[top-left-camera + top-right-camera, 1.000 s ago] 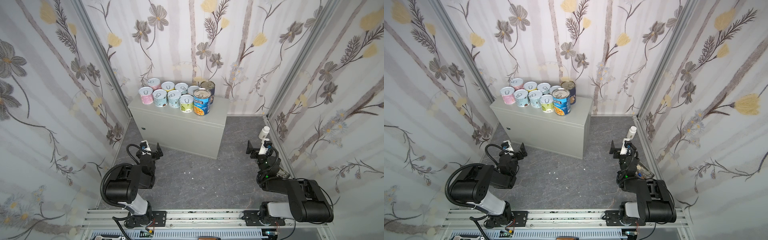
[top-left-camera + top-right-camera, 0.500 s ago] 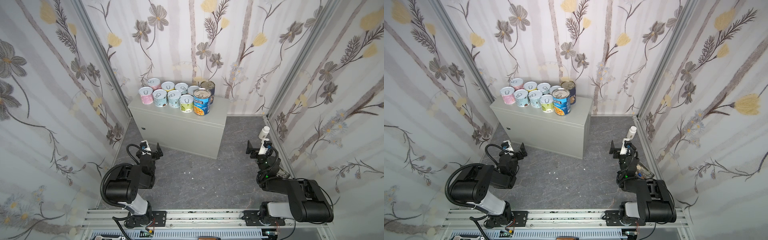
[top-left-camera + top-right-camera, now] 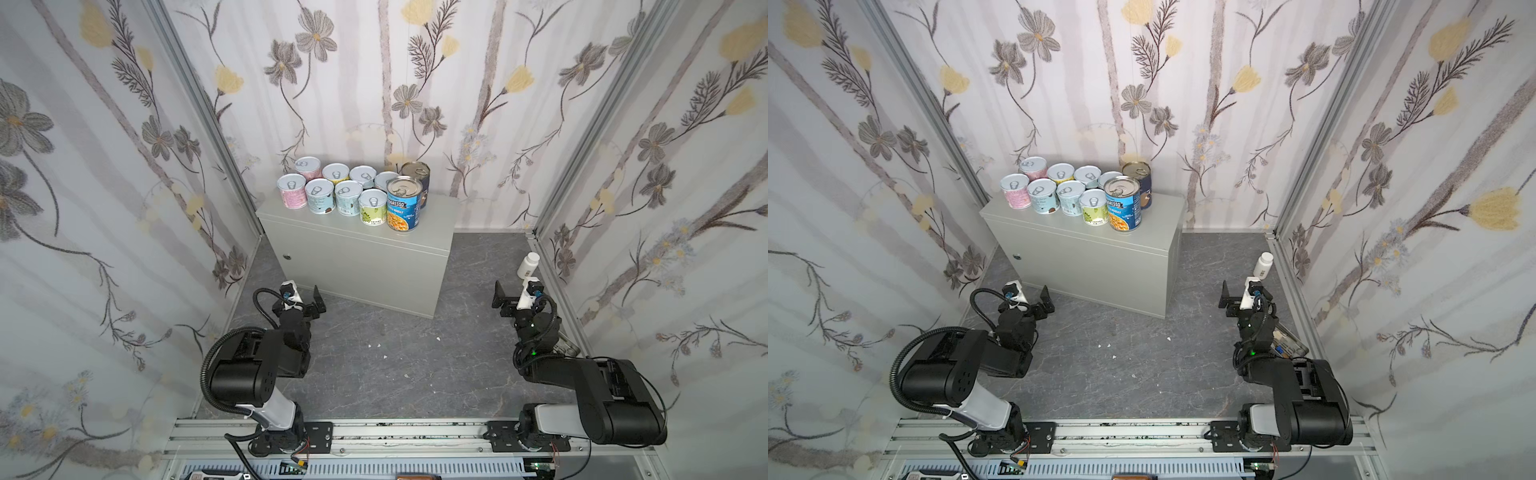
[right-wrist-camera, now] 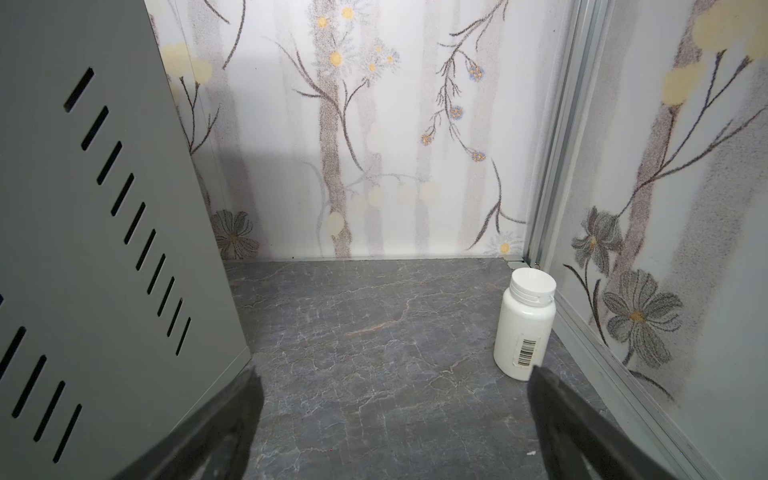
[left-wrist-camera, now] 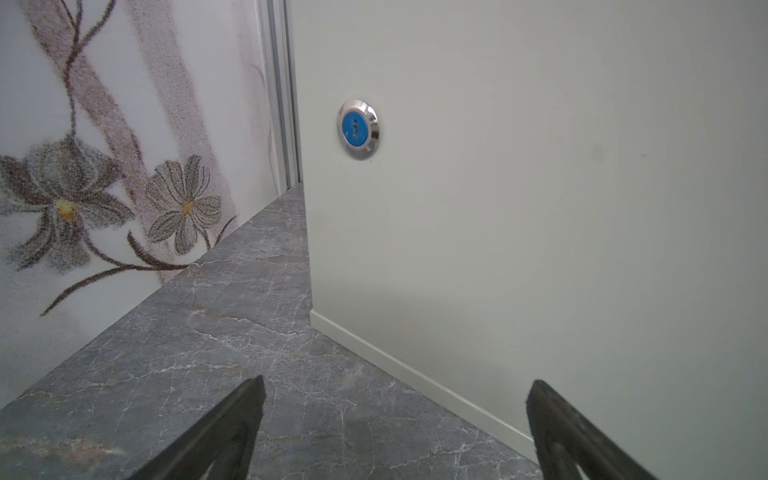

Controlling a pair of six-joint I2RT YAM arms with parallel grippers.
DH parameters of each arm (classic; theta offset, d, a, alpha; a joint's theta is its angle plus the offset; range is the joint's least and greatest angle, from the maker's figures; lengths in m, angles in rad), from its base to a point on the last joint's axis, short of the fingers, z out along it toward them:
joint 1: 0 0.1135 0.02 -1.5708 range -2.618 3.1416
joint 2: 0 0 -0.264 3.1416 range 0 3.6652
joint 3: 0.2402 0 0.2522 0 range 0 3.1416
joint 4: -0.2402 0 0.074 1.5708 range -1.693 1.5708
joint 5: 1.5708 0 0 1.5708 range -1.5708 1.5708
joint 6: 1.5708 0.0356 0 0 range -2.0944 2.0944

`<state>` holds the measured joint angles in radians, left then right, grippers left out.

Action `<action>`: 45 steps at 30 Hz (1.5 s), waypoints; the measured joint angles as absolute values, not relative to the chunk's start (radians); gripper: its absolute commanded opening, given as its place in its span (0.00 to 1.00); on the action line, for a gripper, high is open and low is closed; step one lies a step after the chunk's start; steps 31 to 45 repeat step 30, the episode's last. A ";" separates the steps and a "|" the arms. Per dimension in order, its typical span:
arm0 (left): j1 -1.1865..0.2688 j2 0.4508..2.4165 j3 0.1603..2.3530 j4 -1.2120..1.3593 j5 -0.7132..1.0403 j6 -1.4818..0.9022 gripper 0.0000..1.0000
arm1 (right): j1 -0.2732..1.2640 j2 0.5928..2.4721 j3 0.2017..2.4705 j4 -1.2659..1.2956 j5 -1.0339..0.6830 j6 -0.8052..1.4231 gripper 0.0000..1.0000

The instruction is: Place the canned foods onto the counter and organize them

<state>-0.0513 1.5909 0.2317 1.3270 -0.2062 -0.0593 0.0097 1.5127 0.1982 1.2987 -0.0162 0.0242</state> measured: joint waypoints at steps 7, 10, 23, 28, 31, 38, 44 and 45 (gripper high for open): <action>-0.051 1.591 0.232 1.327 -0.206 -0.059 1.00 | 0.010 1.513 0.198 1.299 -0.016 0.024 1.00; -0.051 1.591 0.232 1.327 -0.206 -0.059 1.00 | 0.010 1.513 0.198 1.299 -0.016 0.024 1.00; -0.051 1.591 0.232 1.327 -0.206 -0.059 1.00 | 0.010 1.513 0.198 1.299 -0.016 0.021 1.00; -0.051 1.591 0.232 1.327 -0.206 -0.059 1.00 | 0.010 1.513 0.199 1.298 -0.016 0.020 1.00; -0.051 1.591 0.232 1.327 -0.206 -0.059 1.00 | 0.010 1.513 0.199 1.298 -0.016 0.020 1.00; -0.051 1.591 0.232 1.327 -0.206 -0.059 1.00 | 0.010 1.513 0.199 1.298 -0.016 0.020 1.00; -0.051 1.591 0.232 1.327 -0.206 -0.059 1.00 | 0.010 1.513 0.199 1.298 -0.016 0.020 1.00; -0.051 1.591 0.232 1.327 -0.206 -0.059 1.00 | 0.010 1.513 0.199 1.298 -0.016 0.020 1.00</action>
